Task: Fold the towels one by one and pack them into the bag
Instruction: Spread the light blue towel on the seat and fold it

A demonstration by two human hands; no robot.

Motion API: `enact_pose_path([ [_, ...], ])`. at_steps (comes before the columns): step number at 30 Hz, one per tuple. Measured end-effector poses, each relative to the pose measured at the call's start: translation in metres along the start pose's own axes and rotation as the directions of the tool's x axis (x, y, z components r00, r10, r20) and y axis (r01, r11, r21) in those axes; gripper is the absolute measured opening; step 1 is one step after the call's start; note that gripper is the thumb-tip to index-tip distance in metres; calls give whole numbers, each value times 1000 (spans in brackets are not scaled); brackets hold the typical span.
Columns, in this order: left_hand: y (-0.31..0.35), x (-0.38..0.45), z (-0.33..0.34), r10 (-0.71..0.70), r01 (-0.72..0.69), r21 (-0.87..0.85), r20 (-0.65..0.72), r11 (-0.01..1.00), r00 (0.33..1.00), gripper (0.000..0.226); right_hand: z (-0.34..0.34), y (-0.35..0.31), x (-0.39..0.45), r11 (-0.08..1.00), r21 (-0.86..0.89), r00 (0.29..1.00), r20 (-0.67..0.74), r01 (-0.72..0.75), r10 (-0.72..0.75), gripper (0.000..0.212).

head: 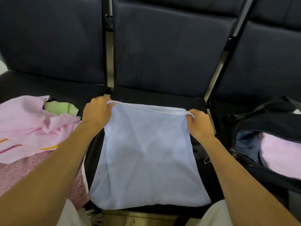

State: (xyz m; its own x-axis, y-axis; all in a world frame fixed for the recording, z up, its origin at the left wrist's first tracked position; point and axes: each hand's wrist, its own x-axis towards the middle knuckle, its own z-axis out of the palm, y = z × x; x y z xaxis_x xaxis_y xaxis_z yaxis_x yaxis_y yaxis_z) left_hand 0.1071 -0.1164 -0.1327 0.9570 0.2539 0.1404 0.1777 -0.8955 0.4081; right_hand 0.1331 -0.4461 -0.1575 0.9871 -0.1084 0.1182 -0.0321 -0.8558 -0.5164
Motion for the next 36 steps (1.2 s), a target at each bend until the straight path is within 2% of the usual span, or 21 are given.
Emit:
enact_pose_path([
  [3, 0, 6, 9, -80, 82, -75, 27, 994, 996, 28, 7, 2, 8, 999, 6, 999, -11, -48, 48, 22],
  [7, -1, 19, 22, -74, 69, -99, -46, 993, 996, 26, 19, 6, 17, 996, 37, 996, -31, -82, 83, 25],
  [11, 2, 32, 35, -122, 116, -198, -21, 973, 992, 25, 29, 9, 22, 987, 69, 987, -66, -144, 148, 30],
  [15, -2, 48, 43, -178, 170, -255, -9, 952, 984, 27, 42, 12, 34, 981, 74, 982, -41, -180, 183, 31],
  [24, -21, 66, 82, -146, 144, -170, -2, 975, 989, 22, 56, 20, 67, 974, 94, 977, -36, -208, 212, 30],
  [29, -27, 70, 92, -135, 135, -167, 14, 977, 991, 20, 65, 18, 68, 991, 28, 990, 54, -129, 127, 31],
  [32, -30, 73, 88, -119, 126, -194, 50, 973, 992, 10, 66, 19, 65, 994, 16, 992, 69, -108, 106, 6],
  [34, -30, 74, 86, -123, 138, -196, 87, 971, 989, 9, 67, 20, 64, 992, 30, 990, 78, -124, 122, 23],
  [36, -30, 76, 83, -137, 160, -209, 121, 965, 983, 11, 67, 22, 61, 987, 72, 988, 70, -142, 137, 24],
])
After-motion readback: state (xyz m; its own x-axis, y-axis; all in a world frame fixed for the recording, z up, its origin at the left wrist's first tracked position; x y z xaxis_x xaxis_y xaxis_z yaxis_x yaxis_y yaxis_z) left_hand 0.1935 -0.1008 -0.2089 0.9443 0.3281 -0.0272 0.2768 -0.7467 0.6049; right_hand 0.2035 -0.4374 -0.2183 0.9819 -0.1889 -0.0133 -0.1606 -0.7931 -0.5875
